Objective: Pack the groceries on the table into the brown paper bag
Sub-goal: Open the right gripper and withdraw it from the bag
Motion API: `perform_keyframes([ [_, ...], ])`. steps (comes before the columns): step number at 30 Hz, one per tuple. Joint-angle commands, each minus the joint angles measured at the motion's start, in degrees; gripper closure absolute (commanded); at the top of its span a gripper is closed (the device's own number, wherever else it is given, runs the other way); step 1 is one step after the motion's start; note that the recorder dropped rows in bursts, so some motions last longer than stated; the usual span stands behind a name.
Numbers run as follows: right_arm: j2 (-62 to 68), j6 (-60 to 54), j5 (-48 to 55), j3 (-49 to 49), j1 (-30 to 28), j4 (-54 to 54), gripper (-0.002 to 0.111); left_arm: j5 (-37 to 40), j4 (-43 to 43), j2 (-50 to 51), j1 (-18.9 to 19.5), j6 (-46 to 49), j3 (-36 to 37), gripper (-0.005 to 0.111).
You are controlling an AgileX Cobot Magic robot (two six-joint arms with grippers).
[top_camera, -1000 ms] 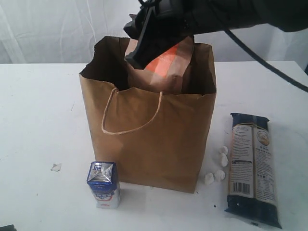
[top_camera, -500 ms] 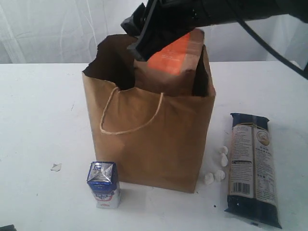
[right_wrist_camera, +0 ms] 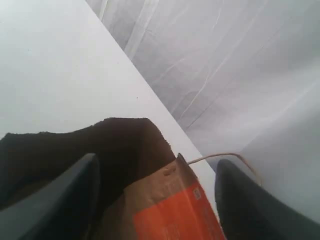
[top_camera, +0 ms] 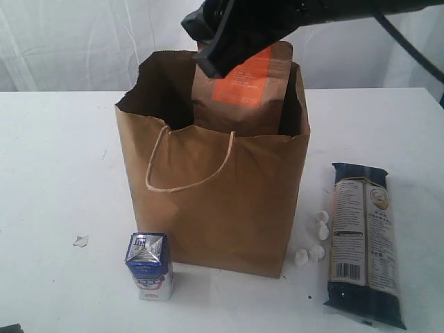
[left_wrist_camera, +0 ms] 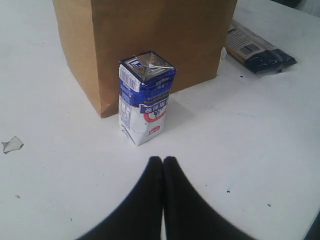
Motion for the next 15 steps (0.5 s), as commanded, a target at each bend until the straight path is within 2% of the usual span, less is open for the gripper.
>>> perform_keyframes([
  [1, -4.3, 2.0, 1.2, -0.2, -0.4, 0.0, 0.046, 0.3, -0.4, -0.3, 0.0, 0.0, 0.2, 0.107],
  [6, -10.2, 8.2, 4.6, -0.2, -0.4, -3.6, 0.046, 0.3, -0.4, -0.3, 0.0, 0.0, 0.2, 0.107],
  [12, -18.6, 30.5, 9.4, -0.2, -0.4, -22.1, 0.046, 0.3, -0.4, -0.3, 0.0, 0.0, 0.2, 0.107],
  [15, -22.5, 40.9, 16.6, -0.2, -0.4, -29.4, 0.046, 0.3, -0.4, -0.3, 0.0, 0.0, 0.2, 0.107],
])
